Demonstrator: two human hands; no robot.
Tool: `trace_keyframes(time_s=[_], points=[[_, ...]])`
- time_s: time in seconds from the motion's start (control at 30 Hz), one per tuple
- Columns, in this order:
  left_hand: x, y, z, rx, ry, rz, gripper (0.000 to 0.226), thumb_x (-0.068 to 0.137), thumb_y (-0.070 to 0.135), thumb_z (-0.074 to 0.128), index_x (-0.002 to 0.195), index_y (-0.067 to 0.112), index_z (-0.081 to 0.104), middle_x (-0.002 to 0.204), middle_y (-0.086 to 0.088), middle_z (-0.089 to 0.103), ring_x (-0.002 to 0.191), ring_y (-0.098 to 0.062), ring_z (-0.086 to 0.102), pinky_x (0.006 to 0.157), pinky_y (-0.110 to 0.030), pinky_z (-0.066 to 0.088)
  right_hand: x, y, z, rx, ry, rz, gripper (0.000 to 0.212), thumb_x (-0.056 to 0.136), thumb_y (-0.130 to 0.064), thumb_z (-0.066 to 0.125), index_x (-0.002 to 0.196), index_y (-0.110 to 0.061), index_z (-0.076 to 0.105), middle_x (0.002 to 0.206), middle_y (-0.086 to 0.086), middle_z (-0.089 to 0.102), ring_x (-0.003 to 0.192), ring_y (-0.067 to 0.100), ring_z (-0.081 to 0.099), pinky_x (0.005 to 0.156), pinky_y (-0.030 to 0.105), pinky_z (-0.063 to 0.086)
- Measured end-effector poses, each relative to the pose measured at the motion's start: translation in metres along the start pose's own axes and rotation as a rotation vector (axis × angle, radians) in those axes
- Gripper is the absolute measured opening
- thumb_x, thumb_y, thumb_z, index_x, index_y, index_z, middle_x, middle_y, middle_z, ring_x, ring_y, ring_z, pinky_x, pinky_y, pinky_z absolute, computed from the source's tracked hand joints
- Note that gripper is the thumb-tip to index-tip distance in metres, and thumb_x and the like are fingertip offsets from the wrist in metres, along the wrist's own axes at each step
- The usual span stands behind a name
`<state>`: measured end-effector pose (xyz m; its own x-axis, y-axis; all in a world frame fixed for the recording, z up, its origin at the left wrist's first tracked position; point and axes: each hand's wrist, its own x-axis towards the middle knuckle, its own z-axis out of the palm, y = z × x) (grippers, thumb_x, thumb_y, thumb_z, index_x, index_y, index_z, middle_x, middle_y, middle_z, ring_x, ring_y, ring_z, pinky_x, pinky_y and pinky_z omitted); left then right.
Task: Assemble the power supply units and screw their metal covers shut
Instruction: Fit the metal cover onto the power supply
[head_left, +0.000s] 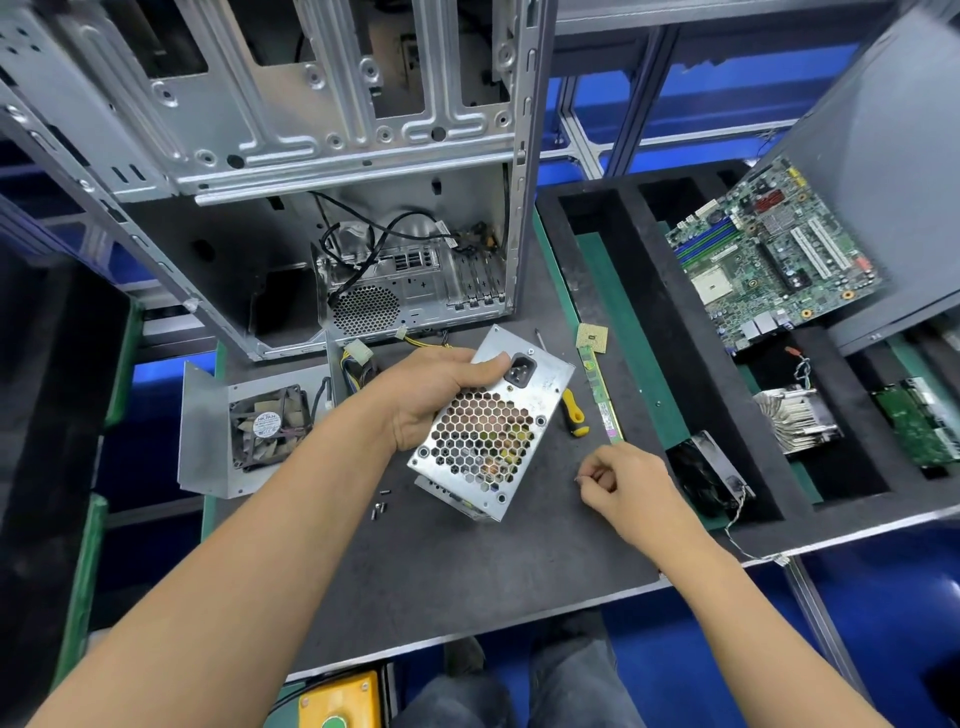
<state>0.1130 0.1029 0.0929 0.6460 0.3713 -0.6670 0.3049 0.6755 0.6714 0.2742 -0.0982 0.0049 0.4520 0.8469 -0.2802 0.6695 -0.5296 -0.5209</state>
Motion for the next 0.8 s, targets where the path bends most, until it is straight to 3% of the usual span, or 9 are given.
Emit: trace_keyframes(time_s=[0.17,0.3,0.47,0.67,0.8], points=[[-0.003,0.001,0.000,-0.005,0.025,0.008,0.041,0.065,0.013,0.079,0.102,-0.002,0.070,0.090,-0.020,0.075,0.073,-0.026,0.073,0.064,-0.039,0.062,0.001,-0.005,-0.005,-0.020,0.043,-0.028,0.005,0.092,-0.014,0.064,0.088,-0.016,0.068,0.085,-0.007,0.056,0.077,0.012,0.057,0.077,0.031,0.051],[-0.006,0.001,-0.001,-0.012,0.039,0.021,0.048,0.066,0.011,0.077,0.110,-0.007,0.068,0.093,-0.022,0.073,0.073,-0.026,0.072,0.070,-0.041,0.063,0.003,0.000,-0.001,0.036,0.088,0.090,0.010,0.093,-0.019,0.068,0.100,-0.014,0.072,0.095,-0.002,0.062,0.089,0.017,0.061,0.087,0.035,0.052],[-0.008,0.000,-0.002,-0.020,0.025,0.045,0.020,0.089,0.000,0.064,0.108,-0.005,0.068,0.089,-0.021,0.074,0.070,-0.025,0.073,0.068,-0.038,0.062,0.004,-0.011,0.015,0.094,0.225,0.107,0.013,0.091,-0.029,0.070,0.099,-0.018,0.071,0.091,-0.003,0.064,0.083,0.015,0.061,0.079,0.032,0.051],[-0.009,-0.001,0.000,-0.034,0.025,0.065,0.016,0.092,-0.002,0.060,0.106,-0.004,0.068,0.087,-0.021,0.073,0.068,-0.025,0.072,0.068,-0.037,0.061,0.008,-0.023,0.028,0.010,0.295,0.090,0.013,0.095,-0.019,0.065,0.099,-0.010,0.073,0.092,0.007,0.062,0.082,0.026,0.058,0.069,0.030,0.038],[-0.010,0.000,0.000,-0.048,0.030,0.062,0.019,0.091,-0.003,0.061,0.108,-0.006,0.067,0.090,-0.023,0.073,0.069,-0.026,0.072,0.070,-0.038,0.061,0.011,-0.027,0.020,-0.144,0.194,0.104,0.018,0.101,-0.021,0.053,0.103,-0.009,0.067,0.097,0.008,0.064,0.089,0.027,0.059,0.069,0.032,0.037]])
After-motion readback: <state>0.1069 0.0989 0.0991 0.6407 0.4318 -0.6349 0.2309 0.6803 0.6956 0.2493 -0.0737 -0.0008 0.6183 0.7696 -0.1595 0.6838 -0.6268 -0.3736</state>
